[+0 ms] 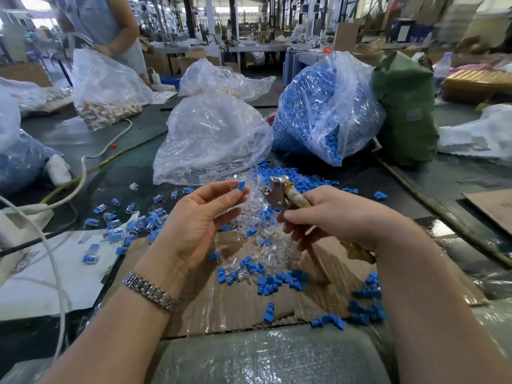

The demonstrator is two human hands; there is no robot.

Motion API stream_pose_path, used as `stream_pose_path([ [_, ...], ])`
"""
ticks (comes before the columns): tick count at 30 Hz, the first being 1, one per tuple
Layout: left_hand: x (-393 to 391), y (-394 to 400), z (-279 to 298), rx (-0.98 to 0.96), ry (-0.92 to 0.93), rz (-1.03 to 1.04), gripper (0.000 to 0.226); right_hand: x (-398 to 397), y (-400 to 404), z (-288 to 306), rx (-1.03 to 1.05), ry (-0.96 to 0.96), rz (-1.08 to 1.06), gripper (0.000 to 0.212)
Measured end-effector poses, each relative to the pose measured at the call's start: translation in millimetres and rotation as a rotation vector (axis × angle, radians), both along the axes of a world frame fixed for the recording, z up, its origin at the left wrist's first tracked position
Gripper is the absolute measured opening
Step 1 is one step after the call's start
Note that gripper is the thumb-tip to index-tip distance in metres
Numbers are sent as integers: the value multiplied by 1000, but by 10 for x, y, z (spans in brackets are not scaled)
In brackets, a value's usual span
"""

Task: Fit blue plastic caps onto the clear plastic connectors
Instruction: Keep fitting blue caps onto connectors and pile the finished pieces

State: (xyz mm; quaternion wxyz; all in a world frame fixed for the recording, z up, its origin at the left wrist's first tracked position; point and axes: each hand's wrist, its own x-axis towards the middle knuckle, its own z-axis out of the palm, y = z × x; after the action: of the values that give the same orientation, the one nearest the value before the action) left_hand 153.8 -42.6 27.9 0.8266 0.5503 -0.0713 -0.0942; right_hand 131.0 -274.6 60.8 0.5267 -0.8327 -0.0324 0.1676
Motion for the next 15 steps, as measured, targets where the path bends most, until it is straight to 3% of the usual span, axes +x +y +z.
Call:
stream_pose_path([
  [15, -68, -132, 7, 141, -172, 80, 22, -93, 179, 26, -106, -76, 153, 26],
])
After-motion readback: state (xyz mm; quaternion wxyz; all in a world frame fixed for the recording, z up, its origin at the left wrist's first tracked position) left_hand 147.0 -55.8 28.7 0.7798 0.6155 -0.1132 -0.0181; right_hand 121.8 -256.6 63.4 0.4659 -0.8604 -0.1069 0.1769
